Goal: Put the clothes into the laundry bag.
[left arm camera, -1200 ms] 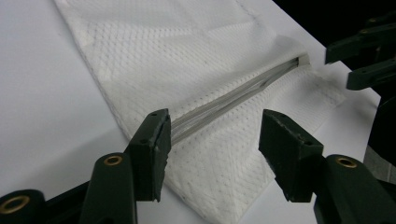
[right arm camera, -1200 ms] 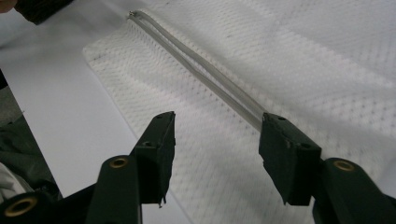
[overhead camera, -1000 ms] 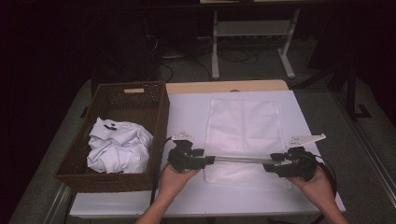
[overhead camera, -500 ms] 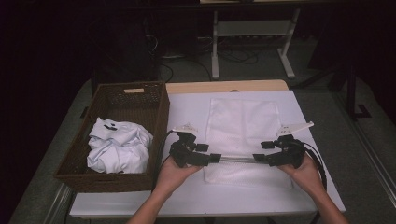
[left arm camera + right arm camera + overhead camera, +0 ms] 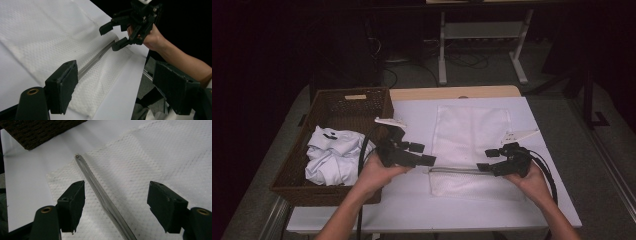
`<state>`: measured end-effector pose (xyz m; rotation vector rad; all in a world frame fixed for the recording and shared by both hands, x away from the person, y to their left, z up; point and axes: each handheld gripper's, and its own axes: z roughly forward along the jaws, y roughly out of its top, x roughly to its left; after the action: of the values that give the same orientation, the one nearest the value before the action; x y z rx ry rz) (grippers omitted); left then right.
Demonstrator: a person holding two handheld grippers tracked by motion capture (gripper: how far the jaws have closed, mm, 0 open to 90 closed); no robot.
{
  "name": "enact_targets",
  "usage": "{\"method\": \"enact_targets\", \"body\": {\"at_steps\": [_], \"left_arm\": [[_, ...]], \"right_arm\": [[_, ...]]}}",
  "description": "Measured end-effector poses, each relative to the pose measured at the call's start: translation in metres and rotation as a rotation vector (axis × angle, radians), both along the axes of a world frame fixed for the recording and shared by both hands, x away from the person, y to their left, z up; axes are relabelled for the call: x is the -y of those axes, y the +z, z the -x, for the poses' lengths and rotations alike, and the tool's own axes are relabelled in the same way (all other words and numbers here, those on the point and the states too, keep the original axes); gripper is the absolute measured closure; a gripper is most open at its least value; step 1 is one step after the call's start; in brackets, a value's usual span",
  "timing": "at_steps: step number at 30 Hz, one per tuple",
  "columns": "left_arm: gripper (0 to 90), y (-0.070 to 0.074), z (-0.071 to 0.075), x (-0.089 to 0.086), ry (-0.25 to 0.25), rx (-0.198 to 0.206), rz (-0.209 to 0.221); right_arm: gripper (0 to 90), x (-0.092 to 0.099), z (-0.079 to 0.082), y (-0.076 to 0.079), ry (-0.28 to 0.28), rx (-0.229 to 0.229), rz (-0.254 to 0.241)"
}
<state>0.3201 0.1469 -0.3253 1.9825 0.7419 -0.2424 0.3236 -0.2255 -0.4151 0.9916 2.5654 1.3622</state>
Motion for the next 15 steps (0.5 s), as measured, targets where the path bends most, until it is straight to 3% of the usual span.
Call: {"method": "enact_targets", "body": {"at_steps": [3, 8, 9, 15], "left_arm": [[19.6, 0.004, -0.004, -0.010, -0.005, -0.015, 0.018], [19.6, 0.012, -0.020, -0.048, -0.015, -0.064, 0.057], [19.5, 0.012, -0.020, -0.048, -0.015, -0.064, 0.057], [19.3, 0.017, -0.029, -0.088, 0.036, -0.083, 0.049]], "right_arm": [[29.5, -0.001, 0.000, 0.000, 0.002, 0.003, -0.002], [29.2, -0.002, 0.000, -0.001, 0.009, 0.002, 0.000], [29.2, -0.002, 0.000, -0.001, 0.009, 0.002, 0.000], [28.6, -0.002, 0.001, -0.001, 0.018, 0.013, 0.012]]}}
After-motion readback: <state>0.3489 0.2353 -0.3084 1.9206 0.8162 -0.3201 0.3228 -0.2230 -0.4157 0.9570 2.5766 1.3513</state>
